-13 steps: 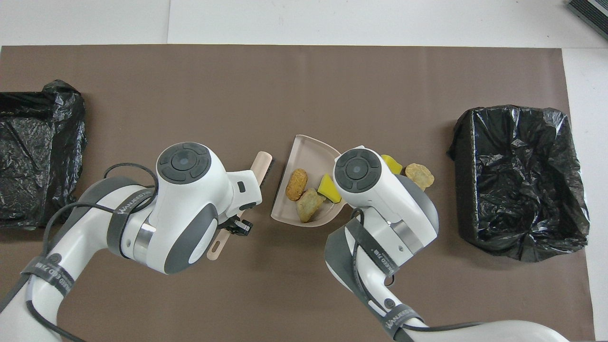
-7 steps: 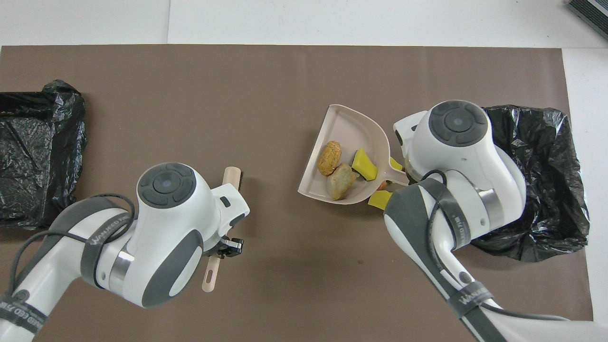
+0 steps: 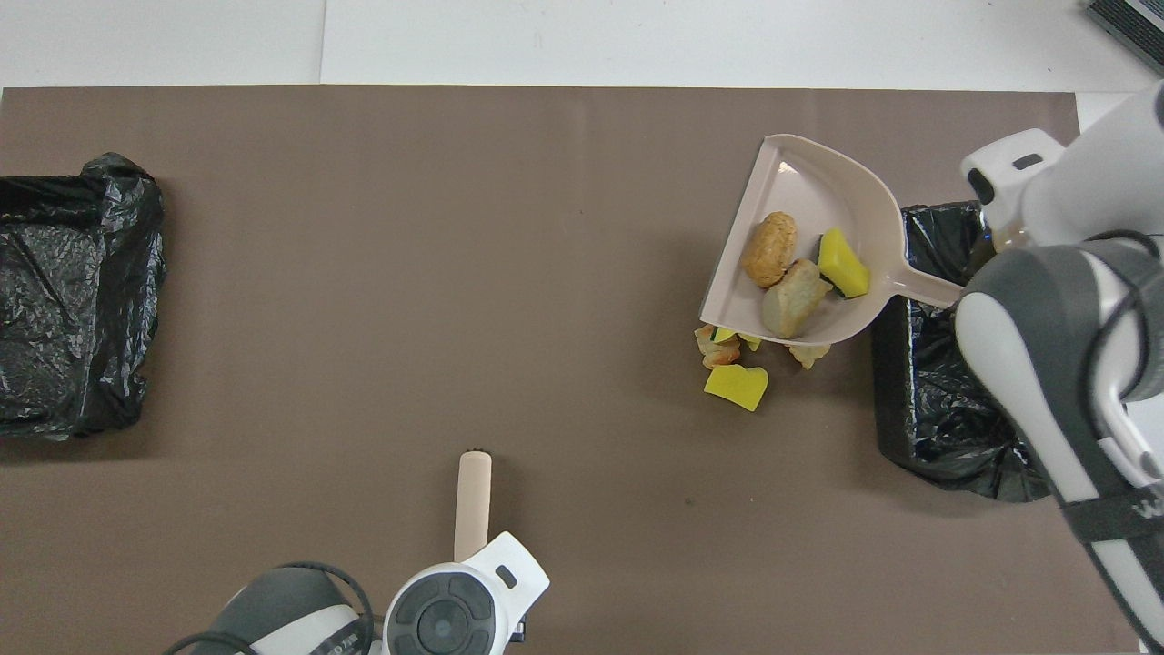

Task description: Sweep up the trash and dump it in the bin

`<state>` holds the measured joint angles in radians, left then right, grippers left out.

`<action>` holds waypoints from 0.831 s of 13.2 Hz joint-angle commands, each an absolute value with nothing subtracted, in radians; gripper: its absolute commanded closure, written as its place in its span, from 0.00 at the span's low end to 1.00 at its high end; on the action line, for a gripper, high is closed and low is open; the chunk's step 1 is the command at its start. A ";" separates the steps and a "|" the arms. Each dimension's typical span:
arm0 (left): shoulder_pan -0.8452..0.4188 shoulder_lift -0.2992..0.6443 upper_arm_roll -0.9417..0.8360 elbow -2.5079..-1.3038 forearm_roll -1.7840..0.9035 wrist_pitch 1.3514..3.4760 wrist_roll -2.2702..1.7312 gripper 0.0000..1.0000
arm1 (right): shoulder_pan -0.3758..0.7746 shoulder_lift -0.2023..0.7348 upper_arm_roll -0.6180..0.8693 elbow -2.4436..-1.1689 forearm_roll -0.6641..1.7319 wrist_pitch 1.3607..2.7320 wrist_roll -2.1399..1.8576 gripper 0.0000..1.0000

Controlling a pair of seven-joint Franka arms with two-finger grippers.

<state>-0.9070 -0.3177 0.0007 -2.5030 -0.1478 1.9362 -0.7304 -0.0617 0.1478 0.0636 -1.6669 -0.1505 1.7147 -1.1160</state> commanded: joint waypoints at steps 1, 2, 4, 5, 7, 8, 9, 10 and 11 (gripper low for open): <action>-1.010 -0.350 0.017 -2.569 -0.189 2.061 -0.826 1.00 | -0.214 0.155 0.072 -1.631 -0.132 1.718 -1.294 1.00; -1.029 -0.342 0.017 -2.574 -0.192 2.087 -0.848 1.00 | -0.257 0.155 0.071 -1.634 -0.147 1.755 -1.345 1.00; -1.032 -0.318 0.017 -2.574 -0.250 2.094 -0.845 1.00 | -0.351 0.155 0.068 -1.640 -0.166 1.828 -1.460 1.00; -1.040 -0.307 0.018 -2.574 -0.256 2.101 -0.845 1.00 | -0.386 0.159 0.067 -1.640 -0.193 1.850 -1.500 1.00; -1.040 -0.302 0.017 -2.574 -0.261 2.118 -0.839 1.00 | -0.428 0.161 0.067 -1.658 -0.267 1.881 -1.552 1.00; -1.039 -0.301 0.018 -2.574 -0.267 2.118 -0.835 1.00 | -0.428 0.158 0.067 -1.672 -0.340 1.891 -1.571 1.00; -1.031 -0.298 0.018 -2.574 -0.278 2.115 -0.810 1.00 | -0.428 0.155 0.067 -1.690 -0.415 1.908 -1.586 1.00; -1.029 -0.296 0.018 -2.574 -0.287 2.111 -0.773 1.00 | -0.434 0.152 0.067 -1.700 -0.452 1.922 -1.617 1.00; -1.028 -0.296 0.018 -2.574 -0.291 2.111 -0.769 1.00 | -0.445 0.152 0.066 -1.701 -0.462 1.940 -1.649 1.00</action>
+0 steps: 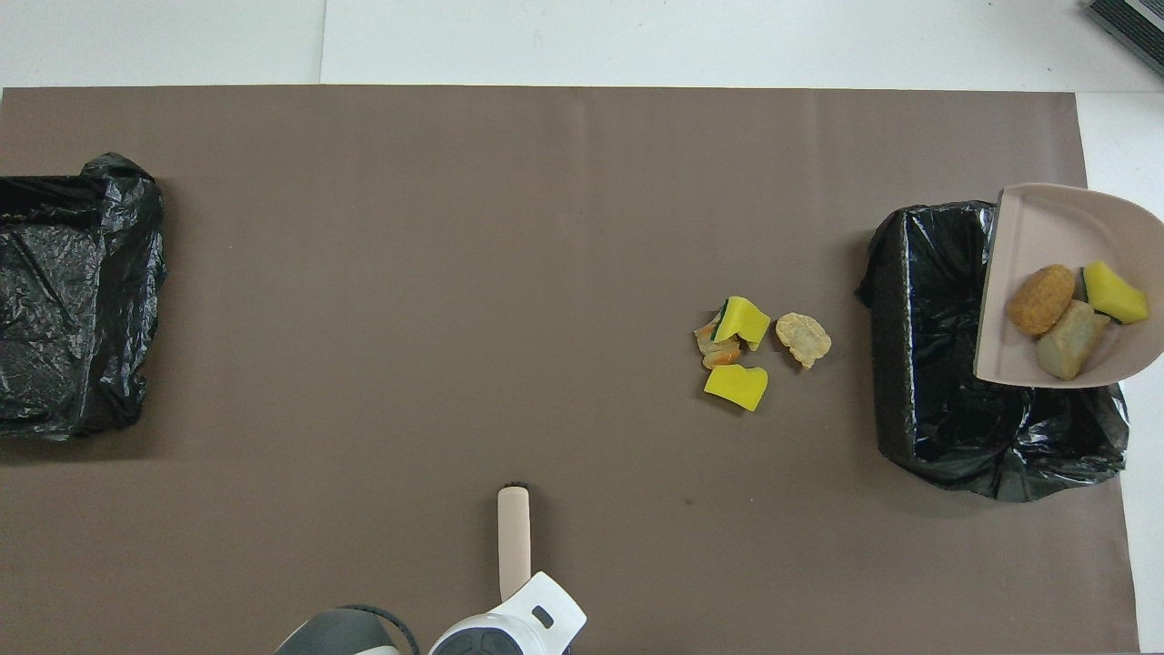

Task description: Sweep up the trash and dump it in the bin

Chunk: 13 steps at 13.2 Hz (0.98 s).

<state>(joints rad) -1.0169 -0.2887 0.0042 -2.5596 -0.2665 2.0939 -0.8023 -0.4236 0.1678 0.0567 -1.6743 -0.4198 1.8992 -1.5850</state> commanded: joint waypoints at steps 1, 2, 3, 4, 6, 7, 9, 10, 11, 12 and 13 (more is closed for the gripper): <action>-1.026 -0.296 0.020 -2.574 -0.293 2.111 -0.756 1.00 | -0.457 0.153 0.066 -1.712 -0.485 1.975 -1.664 1.00; -1.017 -0.292 0.021 -2.574 -0.298 2.112 -0.738 0.99 | -0.477 0.159 0.066 -1.738 -0.506 2.033 -1.673 1.00; -0.993 -0.287 0.020 -2.574 -0.308 2.105 -0.721 0.97 | -0.476 0.158 0.066 -1.764 -0.527 2.069 -1.674 1.00; -0.989 -0.287 0.020 -2.574 -0.308 2.102 -0.716 0.92 | -0.463 0.158 0.066 -1.764 -0.570 2.060 -1.671 1.00; -0.989 -0.282 0.020 -2.574 -0.310 2.102 -0.716 0.71 | -0.451 0.161 0.067 -1.761 -0.639 2.060 -1.674 1.00; -0.989 -0.282 0.021 -2.574 -0.310 2.097 -0.716 0.66 | -0.449 0.160 0.067 -1.763 -0.664 2.059 -1.677 1.00; -0.986 -0.272 0.023 -2.560 -0.310 2.092 -0.715 0.26 | -0.449 0.160 0.067 -1.763 -0.702 2.062 -1.683 1.00; -0.973 -0.250 0.025 -2.533 -0.308 2.092 -0.710 0.08 | -0.449 0.158 0.067 -1.770 -0.722 2.077 -1.687 1.00; -0.951 -0.215 0.026 -2.490 -0.302 2.085 -0.707 0.00 | -0.449 0.158 0.067 -1.773 -0.742 2.097 -1.687 1.00; -0.930 -0.184 0.028 -2.441 -0.287 2.063 -0.684 0.00 | -0.448 0.156 0.069 -1.778 -0.747 2.105 -1.686 1.00; -0.896 -0.158 0.029 -2.386 -0.250 2.034 -0.628 0.00 | -0.446 0.155 0.072 -1.781 -0.755 2.103 -1.686 1.00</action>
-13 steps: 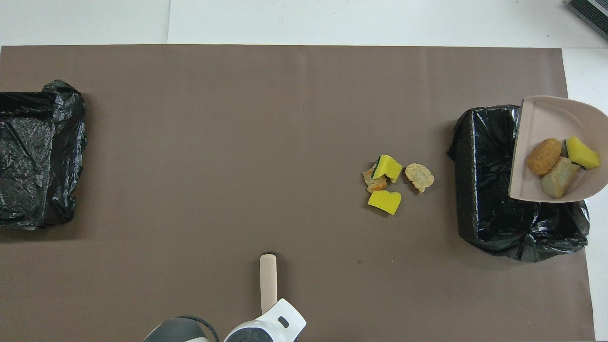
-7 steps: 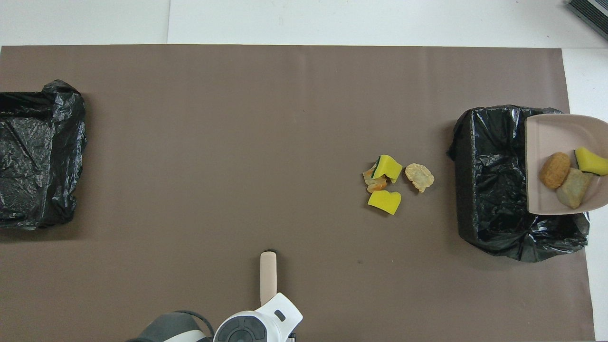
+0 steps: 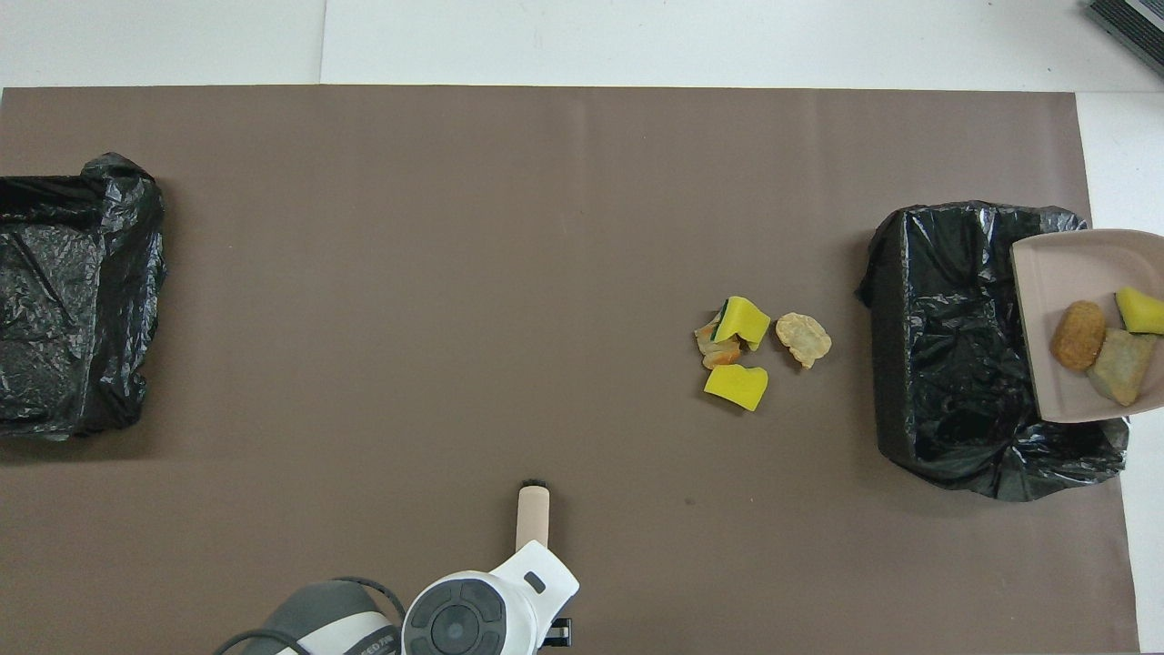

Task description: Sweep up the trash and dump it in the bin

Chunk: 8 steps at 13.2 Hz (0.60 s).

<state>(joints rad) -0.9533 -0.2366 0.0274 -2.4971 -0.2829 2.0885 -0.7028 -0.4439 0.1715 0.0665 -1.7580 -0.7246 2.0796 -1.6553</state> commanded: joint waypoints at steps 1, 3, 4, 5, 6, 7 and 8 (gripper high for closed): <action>-0.847 -0.146 0.028 -2.338 -0.208 2.016 -0.582 0.00 | -0.445 0.153 0.077 -1.786 -0.771 2.103 -1.686 1.00; -0.752 -0.129 0.029 -2.237 -0.132 1.979 -0.471 0.00 | -0.416 0.153 0.078 -1.787 -0.798 2.097 -1.680 1.00; -0.699 -0.121 0.029 -2.177 -0.092 1.939 -0.434 0.00 | -0.411 0.153 0.077 -1.783 -0.808 2.086 -1.677 1.00; -0.640 -0.120 0.031 -2.113 -0.074 1.903 -0.366 0.00 | -0.410 0.153 0.078 -1.778 -0.837 2.083 -1.674 1.00; -0.580 -0.117 0.031 -2.047 -0.072 1.852 -0.307 0.00 | -0.410 0.153 0.077 -1.773 -0.853 2.083 -1.667 1.00; -0.537 -0.118 0.031 -1.987 -0.068 1.780 -0.284 0.00 | -0.410 0.152 0.077 -1.766 -0.877 2.083 -1.667 1.00; -0.493 -0.120 0.031 -1.929 -0.052 1.726 -0.247 0.00 | -0.410 0.149 0.077 -1.766 -0.899 2.083 -1.657 1.00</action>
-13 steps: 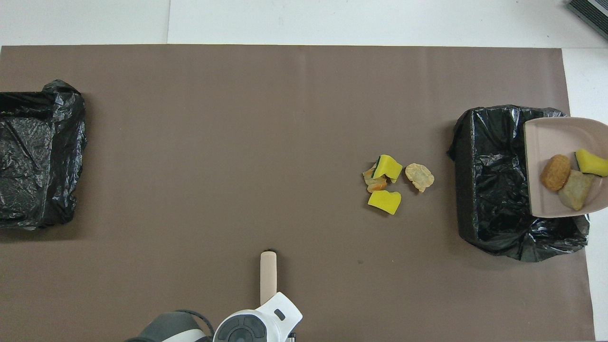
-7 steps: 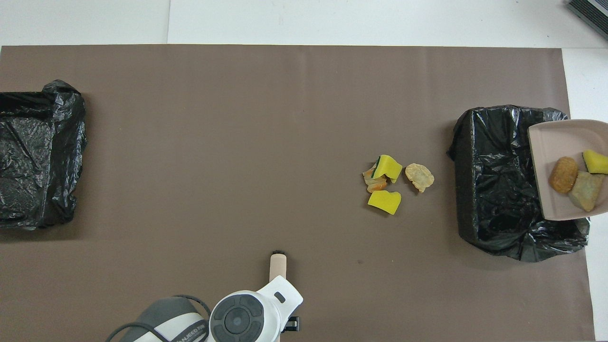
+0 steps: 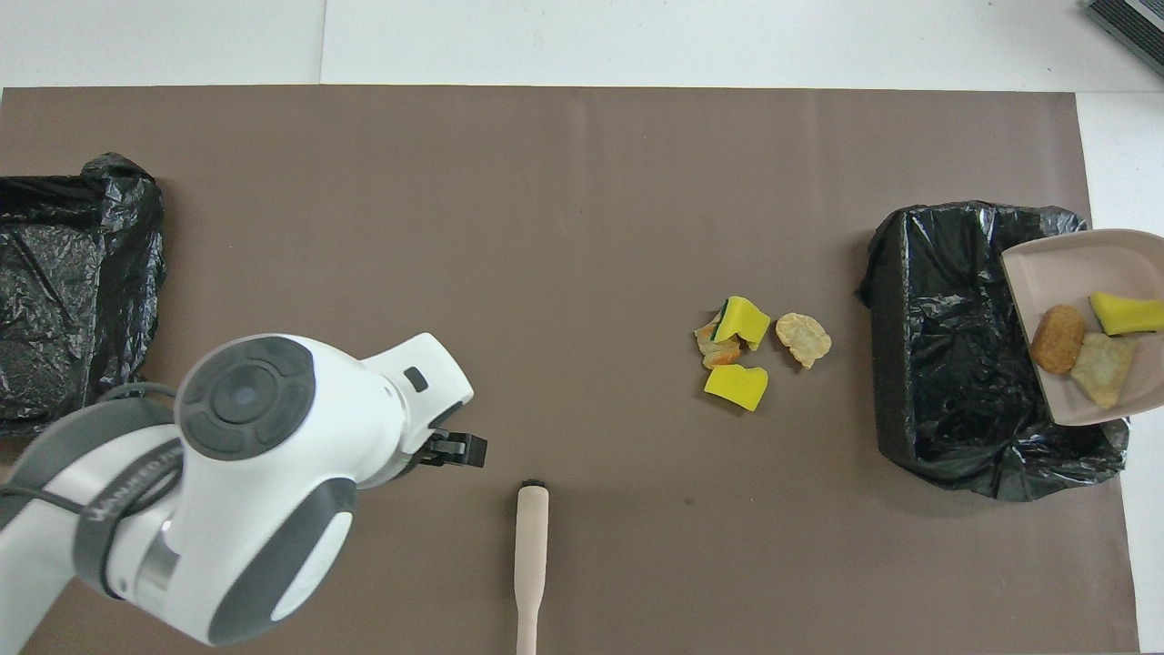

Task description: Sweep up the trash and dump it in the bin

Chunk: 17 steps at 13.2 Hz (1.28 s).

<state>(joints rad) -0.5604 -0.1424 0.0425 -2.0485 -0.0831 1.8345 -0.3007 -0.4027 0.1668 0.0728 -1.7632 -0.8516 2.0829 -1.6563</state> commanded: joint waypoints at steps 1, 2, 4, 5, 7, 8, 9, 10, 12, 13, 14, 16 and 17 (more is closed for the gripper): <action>-0.459 -0.120 0.031 -1.875 -0.034 1.685 -0.189 0.00 | -0.410 0.144 0.078 -1.766 -0.910 2.082 -1.638 1.00; -0.422 -0.121 0.034 -1.824 -0.017 1.646 -0.131 0.00 | -0.410 0.144 0.078 -1.766 -0.911 2.080 -1.635 1.00; -0.307 -0.124 0.034 -1.726 -0.011 1.586 -0.089 0.00 | -0.408 0.137 0.080 -1.766 -0.914 2.057 -1.628 1.00; -0.273 -0.123 0.035 -1.682 -0.005 1.545 -0.045 0.00 | -0.407 0.133 0.081 -1.763 -0.929 2.056 -1.618 1.00; -0.215 -0.118 0.035 -1.588 -0.005 1.453 0.052 0.00 | -0.388 0.129 0.081 -1.750 -0.975 2.045 -1.615 1.00; -0.193 -0.117 0.035 -1.550 -0.006 1.412 0.076 0.00 | -0.370 0.124 0.081 -1.750 -0.977 2.028 -1.602 1.00; -0.164 -0.106 0.037 -1.510 -0.008 1.388 0.087 0.00 | -0.368 0.123 0.081 -1.752 -0.983 2.016 -1.592 1.00; -0.143 -0.071 0.041 -1.452 -0.009 1.369 0.087 0.00 | -0.367 0.121 0.081 -1.753 -0.985 2.014 -1.588 1.00; -0.106 0.000 0.040 -1.326 -0.014 1.275 0.113 0.00 | -0.364 0.121 0.081 -1.750 -1.050 2.016 -1.551 1.00; -0.092 0.000 0.041 -1.321 -0.014 1.275 0.142 0.00 | -0.365 0.121 0.084 -1.752 -1.098 2.017 -1.542 1.00; -0.077 0.000 0.041 -1.321 -0.014 1.275 0.172 0.00 | -0.362 0.112 0.087 -1.759 -1.112 2.014 -1.526 1.00; -0.061 -0.017 0.049 -1.327 -0.012 1.290 0.224 0.00 | -0.302 0.107 0.087 -1.763 -1.129 1.958 -1.484 1.00; -0.051 -0.038 0.055 -1.351 -0.009 1.308 0.248 0.00 | -0.296 0.107 0.087 -1.763 -1.134 1.950 -1.476 1.00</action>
